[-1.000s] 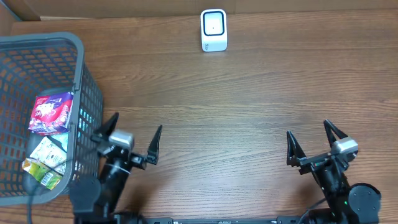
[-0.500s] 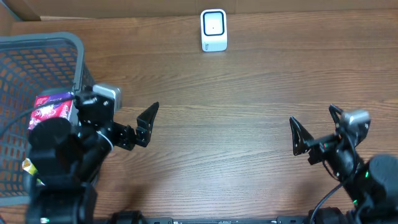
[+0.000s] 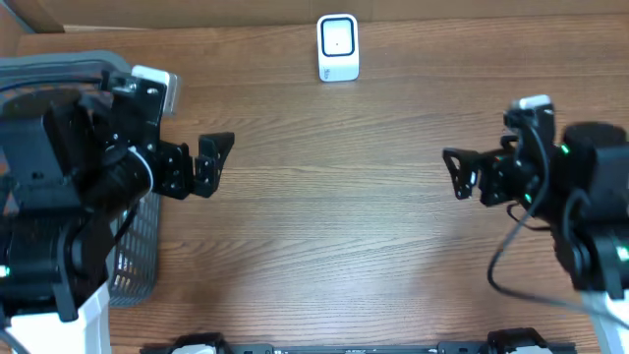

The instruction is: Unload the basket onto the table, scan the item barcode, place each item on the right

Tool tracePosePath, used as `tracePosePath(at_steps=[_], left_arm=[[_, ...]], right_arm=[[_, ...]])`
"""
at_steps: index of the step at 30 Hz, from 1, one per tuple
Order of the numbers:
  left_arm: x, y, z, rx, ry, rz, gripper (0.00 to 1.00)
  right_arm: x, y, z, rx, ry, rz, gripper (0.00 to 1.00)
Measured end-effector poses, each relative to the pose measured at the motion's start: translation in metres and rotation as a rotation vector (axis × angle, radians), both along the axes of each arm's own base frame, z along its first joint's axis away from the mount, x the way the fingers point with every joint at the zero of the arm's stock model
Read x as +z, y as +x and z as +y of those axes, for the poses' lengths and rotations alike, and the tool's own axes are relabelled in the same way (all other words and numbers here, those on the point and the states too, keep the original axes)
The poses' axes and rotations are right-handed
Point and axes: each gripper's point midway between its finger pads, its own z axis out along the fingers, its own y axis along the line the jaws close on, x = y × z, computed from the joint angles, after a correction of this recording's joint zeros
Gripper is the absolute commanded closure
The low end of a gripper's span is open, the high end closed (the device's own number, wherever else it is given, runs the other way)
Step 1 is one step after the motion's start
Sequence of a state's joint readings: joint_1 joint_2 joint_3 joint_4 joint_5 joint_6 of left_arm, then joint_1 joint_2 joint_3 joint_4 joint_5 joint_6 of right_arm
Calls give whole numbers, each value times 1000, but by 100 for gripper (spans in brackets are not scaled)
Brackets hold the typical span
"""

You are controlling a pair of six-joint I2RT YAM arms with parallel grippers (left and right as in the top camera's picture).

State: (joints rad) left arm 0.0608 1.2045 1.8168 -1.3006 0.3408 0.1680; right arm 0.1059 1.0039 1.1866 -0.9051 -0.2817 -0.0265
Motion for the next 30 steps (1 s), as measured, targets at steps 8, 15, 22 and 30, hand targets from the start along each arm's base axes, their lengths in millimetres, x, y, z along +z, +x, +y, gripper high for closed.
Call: tracePosePath(at_steps=[8,15,22,30], left_arm=[[-17,8,18,95,26,76,0],[4,4,80,455,-19,46,0],[-9,-16,157,875,-115,105,0],[-54,-8,216,1112,-189,259,0]], right_arm=[[-53,28,3,1,-17,184,0],[-91,40,5,2,-30,306,0],[-111,45,5,1,-37,366,0],[-111,45,5,1,-37,369,0]])
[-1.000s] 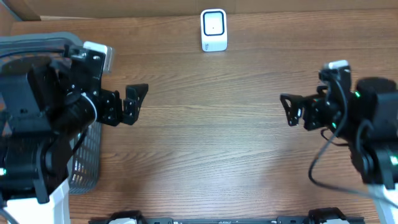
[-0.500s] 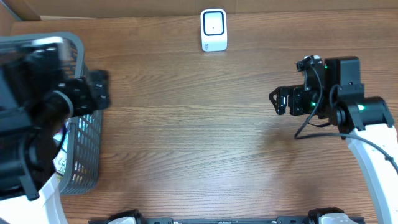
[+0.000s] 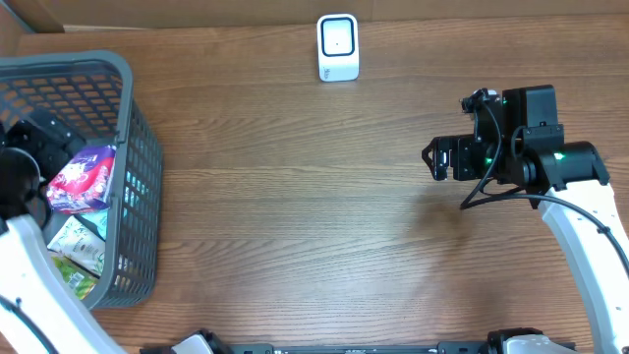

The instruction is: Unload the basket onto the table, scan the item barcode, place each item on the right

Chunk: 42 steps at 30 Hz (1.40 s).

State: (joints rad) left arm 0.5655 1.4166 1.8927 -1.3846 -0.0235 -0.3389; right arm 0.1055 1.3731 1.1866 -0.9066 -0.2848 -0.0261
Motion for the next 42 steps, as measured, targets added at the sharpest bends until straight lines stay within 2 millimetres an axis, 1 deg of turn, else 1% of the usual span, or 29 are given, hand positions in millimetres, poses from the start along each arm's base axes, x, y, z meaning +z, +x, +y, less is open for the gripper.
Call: tracePosePath(at_steps=[6,9,14,17,19,23,26,27,32,35,40,42], left_arm=[[-40,23,15,9,-73,104,5],[-59,32,24,28,-105,141,6],[-73,41,37,54,-121,154,9],[-80,45,45,70,-113,145,9],[-89,48,48,81,-113,146,8],[-124,59,57,86,-108,144,4],[-158,60,58,80,-116,164,2],[-167,59,57,78,-123,177,2],[-199,63,60,56,-107,177,2],[-205,67,62,41,-90,166,0],[-197,80,71,39,-47,107,0],[-195,82,73,39,-41,96,2]], right_arm=[[0,0,0,0,0,-1,0],[0,0,0,0,0,0,0],[0,0,0,0,0,0,0],[0,0,0,0,0,0,0],[0,0,0,0,0,0,0],[0,0,0,1,0,0,0],[0,0,0,0,0,1,0],[0,0,0,0,-1,1,0],[0,0,0,0,0,1,0],[0,0,0,0,0,0,0],[0,0,0,0,0,1,0],[0,0,0,0,0,2,0]])
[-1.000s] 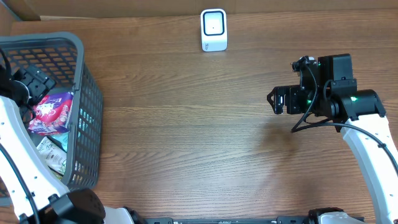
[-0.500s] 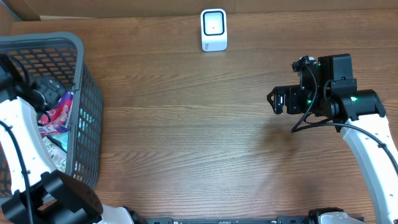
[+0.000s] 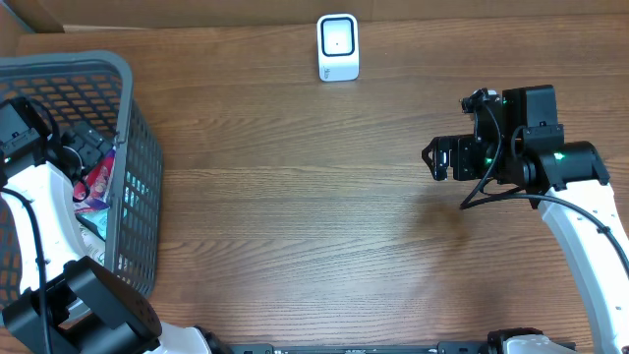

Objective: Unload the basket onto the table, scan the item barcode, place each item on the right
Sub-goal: 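Lower left gripper into basket and grasp the red-purple pad pack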

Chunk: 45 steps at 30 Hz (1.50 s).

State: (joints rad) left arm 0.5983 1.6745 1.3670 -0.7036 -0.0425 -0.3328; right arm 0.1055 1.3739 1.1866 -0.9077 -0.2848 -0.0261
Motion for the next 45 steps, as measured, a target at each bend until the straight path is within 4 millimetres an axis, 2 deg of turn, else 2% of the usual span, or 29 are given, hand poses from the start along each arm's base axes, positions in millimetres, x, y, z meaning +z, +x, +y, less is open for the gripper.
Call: tracePosePath(at_steps=[6,9,14,17,21,24,31,34,36,37,45], left_arm=[[-2,6,4,-14,15,-8,5],[-16,10,6,-67,24,28,4],[-52,17,-4,-239,-10,106,1],[-59,18,-7,-295,-11,121,0],[-60,19,-6,-327,4,133,6],[-66,17,-4,-334,10,155,13],[-82,13,-1,-346,11,212,41],[-86,14,1,-349,12,224,67],[-87,13,2,-348,13,231,93],[-87,14,3,-344,14,231,96],[-83,8,1,-343,-16,272,96]], right_arm=[[0,0,0,0,0,-1,0],[0,0,0,0,0,-1,0],[0,0,0,0,0,-1,0],[0,0,0,0,0,0,0],[0,0,0,0,0,-1,0],[0,0,0,0,0,0,0],[0,0,0,0,0,-1,0],[0,0,0,0,0,-1,0],[0,0,0,0,0,0,0],[0,0,0,-1,0,0,0],[0,0,0,0,0,-1,0]])
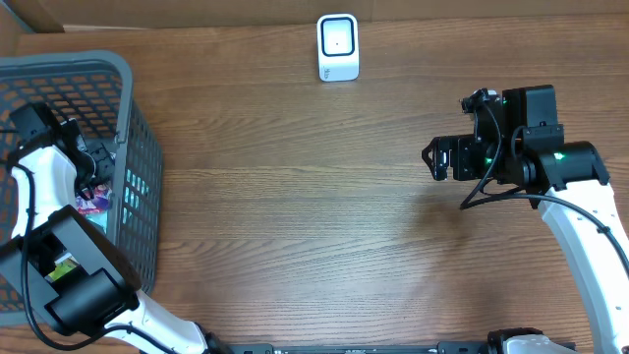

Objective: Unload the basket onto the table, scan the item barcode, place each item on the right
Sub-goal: 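Lower left gripper into basket and grasp the red-purple pad pack, then lift the pad pack out and place it on the table center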

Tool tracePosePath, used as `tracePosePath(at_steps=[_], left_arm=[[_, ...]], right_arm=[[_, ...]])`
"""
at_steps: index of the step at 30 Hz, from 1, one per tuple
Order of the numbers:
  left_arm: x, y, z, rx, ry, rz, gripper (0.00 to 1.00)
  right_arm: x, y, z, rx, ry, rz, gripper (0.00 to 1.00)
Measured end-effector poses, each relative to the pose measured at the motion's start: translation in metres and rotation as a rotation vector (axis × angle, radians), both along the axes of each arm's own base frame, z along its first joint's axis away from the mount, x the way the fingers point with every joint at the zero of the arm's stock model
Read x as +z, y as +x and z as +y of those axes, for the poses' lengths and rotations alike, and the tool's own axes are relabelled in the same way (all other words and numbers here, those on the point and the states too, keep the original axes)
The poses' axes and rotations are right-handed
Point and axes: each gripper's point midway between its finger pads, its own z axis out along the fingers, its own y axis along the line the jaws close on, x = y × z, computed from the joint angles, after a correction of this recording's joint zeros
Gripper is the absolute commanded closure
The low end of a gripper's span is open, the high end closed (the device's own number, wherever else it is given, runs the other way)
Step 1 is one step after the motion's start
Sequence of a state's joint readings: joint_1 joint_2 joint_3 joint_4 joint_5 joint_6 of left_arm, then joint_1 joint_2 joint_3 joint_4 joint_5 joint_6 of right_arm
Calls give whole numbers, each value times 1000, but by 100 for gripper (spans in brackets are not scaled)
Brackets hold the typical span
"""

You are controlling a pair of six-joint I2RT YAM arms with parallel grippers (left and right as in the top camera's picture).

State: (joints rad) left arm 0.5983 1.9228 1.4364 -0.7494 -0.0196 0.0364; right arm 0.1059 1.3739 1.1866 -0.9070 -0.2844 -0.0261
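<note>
A grey mesh basket [126, 118] stands at the left edge of the table, holding several snack packets. My left gripper [96, 169] reaches down inside it, just above a pink packet [95, 203]; whether its fingers are open or closed is hidden from the overhead view. A white barcode scanner [337, 46] stands upright at the back middle of the table. Over the right side of the table hangs my right gripper [432, 160], pointing left, open and holding nothing.
More packets lie in the basket: a teal one [128, 189] against the right wall and a green one [61, 265] under the left arm. Brown wooden tabletop [295, 216] spans between the basket and the right arm.
My left arm has shifted a little further into the basket, and its gripper now sits lower over the pink packet. The right arm has not moved.
At first both grippers hung open over the table, the left one beside the basket's right wall. Then the left arm was back at the basket's left edge and the right arm stood further in. After that the left gripper was inside the basket, now down by the pink packet.
</note>
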Motion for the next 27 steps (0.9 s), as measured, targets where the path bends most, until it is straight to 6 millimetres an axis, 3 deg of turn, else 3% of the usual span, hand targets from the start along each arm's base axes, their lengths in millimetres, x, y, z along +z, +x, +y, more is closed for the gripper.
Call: tracePosePath(at_steps=[4,7,12,17,25,27], left_arm=[[9,-7,-5,3,-48,65,96],[29,-7,-7,5,-75,93,96],[90,10,-1,-3,-55,16,96],[135,17,-2,-1,-48,-56,96],[197,24,-21,31,-109,-210,96],[222,25,-30,20,-119,-278,96]], right_arm=[[0,0,0,0,0,0,0],[0,0,0,0,0,0,0],[0,0,0,0,0,0,0],[0,0,0,1,0,1,0],[0,0,0,0,0,0,0],[0,0,0,0,0,0,0]])
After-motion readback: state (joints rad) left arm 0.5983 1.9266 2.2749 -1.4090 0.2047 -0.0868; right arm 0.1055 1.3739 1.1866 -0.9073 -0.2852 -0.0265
